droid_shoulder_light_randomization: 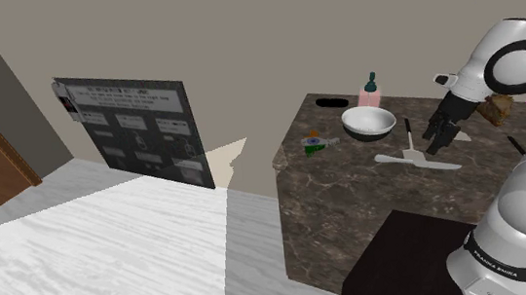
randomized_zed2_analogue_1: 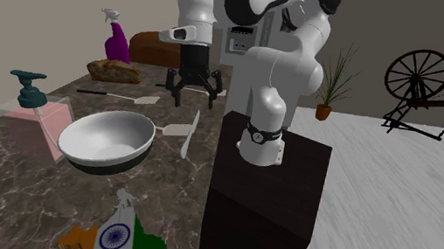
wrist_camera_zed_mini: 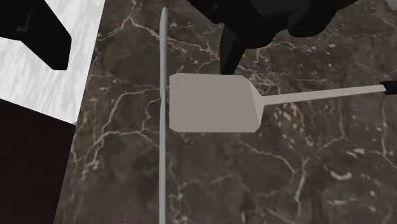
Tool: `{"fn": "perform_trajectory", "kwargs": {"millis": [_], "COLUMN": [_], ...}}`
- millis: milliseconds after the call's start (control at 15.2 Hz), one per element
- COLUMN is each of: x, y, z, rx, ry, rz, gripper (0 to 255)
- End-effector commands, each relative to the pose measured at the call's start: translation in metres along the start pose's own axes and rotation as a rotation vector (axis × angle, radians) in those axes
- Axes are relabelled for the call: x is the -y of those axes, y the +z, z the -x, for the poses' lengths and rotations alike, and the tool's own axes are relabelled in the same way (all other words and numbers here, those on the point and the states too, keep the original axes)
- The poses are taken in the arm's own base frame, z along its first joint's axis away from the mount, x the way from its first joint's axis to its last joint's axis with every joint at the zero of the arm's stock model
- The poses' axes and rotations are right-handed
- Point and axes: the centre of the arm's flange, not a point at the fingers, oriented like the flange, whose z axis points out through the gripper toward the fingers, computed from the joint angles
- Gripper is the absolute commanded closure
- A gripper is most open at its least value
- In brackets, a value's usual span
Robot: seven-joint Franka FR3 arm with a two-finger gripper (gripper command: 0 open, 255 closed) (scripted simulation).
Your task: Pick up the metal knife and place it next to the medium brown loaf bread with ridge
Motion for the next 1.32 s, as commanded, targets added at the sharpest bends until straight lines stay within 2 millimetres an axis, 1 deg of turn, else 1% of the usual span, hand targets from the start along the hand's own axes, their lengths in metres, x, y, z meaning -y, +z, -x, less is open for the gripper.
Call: {"fn": "perform_trajectory", "kwargs": {"millis": [0, 462, 990, 1056, 1254], "x": [-0.008, -0.008, -0.008, -0.008, -0.008], "y": [0.020, 0.055, 0.054, 0.054, 0.054], "z": [0.012, 0.011, 0.011, 0.011, 0.011], "rx": [-0.017, -0.017, -0.016, -0.016, -0.016], "ry": [-0.019, -0.019, -0.019, -0.019, -0.019], "rz": [-0.010, -0.010, -0.010, -0.010, -0.010], "gripper": [0, 0, 0, 255, 255]}}
